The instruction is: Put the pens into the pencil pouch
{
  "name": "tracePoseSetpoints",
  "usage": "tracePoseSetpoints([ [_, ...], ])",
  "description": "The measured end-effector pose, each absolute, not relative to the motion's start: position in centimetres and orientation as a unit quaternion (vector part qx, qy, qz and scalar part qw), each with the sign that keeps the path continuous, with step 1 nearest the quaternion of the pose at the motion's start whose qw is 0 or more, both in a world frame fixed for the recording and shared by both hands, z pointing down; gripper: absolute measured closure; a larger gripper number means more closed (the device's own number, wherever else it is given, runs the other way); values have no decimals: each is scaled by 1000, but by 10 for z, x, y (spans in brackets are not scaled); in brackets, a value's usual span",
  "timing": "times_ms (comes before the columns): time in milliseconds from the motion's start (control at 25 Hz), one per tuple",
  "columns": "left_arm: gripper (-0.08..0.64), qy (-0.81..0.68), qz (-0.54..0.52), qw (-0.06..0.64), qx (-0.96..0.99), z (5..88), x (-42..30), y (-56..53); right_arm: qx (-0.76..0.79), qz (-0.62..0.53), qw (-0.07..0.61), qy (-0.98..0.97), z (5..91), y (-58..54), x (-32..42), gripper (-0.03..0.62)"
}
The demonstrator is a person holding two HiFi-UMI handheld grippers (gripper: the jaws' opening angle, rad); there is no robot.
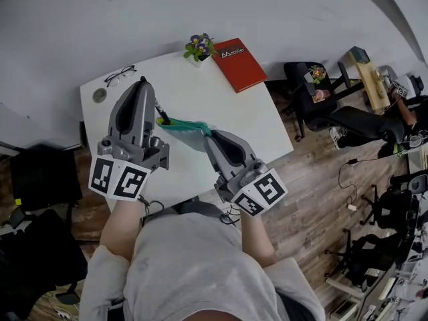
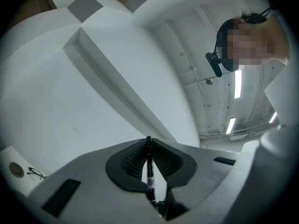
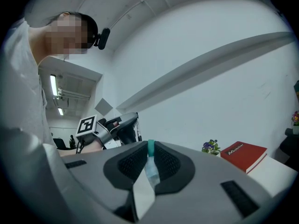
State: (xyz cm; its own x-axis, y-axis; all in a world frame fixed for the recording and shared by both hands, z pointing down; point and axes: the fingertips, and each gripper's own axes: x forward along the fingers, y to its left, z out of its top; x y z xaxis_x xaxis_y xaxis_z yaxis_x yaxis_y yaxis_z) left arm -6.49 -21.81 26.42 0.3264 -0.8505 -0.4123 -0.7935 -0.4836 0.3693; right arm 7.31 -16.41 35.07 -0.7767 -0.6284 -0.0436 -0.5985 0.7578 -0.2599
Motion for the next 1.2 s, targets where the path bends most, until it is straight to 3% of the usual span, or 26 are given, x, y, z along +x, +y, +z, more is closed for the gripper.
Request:
tracePoseSetpoints([
  [680,506,-504,-301,94,804,283,-62,-214,-321,-113,87,936,335,-165,66,532],
  [1200,506,-488,-227,106,836,313,-40,-209,-321,-105,94,937,327,-168,63,532],
])
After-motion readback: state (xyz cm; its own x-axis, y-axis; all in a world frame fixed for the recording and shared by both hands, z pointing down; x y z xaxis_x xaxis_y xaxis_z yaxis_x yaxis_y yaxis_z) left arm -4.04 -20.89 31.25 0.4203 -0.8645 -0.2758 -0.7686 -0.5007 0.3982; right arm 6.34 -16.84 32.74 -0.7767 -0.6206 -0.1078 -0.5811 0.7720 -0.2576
